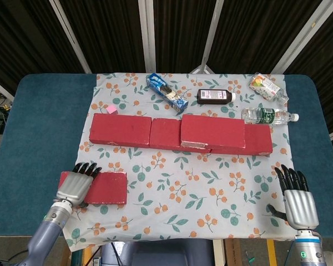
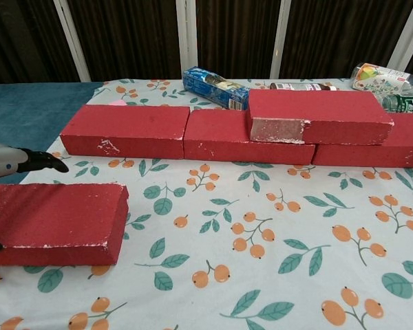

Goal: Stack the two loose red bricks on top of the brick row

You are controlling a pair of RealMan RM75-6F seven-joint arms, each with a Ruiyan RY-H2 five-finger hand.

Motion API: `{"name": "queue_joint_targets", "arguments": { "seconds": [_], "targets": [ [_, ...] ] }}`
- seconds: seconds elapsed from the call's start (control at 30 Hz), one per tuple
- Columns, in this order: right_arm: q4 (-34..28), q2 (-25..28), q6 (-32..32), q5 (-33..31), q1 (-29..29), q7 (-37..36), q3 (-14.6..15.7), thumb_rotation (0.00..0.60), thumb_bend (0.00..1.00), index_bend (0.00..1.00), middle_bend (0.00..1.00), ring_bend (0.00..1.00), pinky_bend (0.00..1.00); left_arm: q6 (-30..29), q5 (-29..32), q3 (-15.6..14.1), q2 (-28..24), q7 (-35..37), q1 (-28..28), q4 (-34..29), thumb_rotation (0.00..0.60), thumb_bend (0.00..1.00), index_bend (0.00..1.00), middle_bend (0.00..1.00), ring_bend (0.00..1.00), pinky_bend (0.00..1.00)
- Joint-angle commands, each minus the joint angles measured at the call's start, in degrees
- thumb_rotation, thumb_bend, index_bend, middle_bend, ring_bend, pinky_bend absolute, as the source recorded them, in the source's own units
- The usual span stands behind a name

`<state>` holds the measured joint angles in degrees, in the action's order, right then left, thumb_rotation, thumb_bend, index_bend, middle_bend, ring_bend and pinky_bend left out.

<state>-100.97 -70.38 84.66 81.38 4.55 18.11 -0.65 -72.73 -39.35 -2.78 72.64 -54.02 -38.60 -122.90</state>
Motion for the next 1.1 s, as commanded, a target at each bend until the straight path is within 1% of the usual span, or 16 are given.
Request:
{"name": "queue_joint_targets", "arguments": {
  "seconds": [0.03,0.37,1.1],
  "targets": [
    [0.01,-0.36,-0.01,0.09,-0.02,0.58,-0.12,0.600,0.20,0.00,0.00,0.00,0.00,0.59,0.11,-0.01,0.31,0.79,-0.20,0.72,0.600,0.00,0.00,0.00,0.00,0.00],
    [0.11,-0.33,-0.02,0.29,-0.33,0.37,-0.47,0.600,0.20,0.00,0.00,0.00,0.00,1.45,0.76,-1.02,0.86,1.01,-0.91,1.37,0.600,0.00,0.00,0.00,0.00,0.00],
    [0.16,-0.38,-0.80,0.47,-0.44,0.21,-0.93,0.600,0.20,0.00,0.00,0.00,0.00,-2.12,2.09,-1.80,4.49,-1.72,-1.43,4.32,0.600,0.00,0.00,0.00,0.00,0.01]
  ]
}}
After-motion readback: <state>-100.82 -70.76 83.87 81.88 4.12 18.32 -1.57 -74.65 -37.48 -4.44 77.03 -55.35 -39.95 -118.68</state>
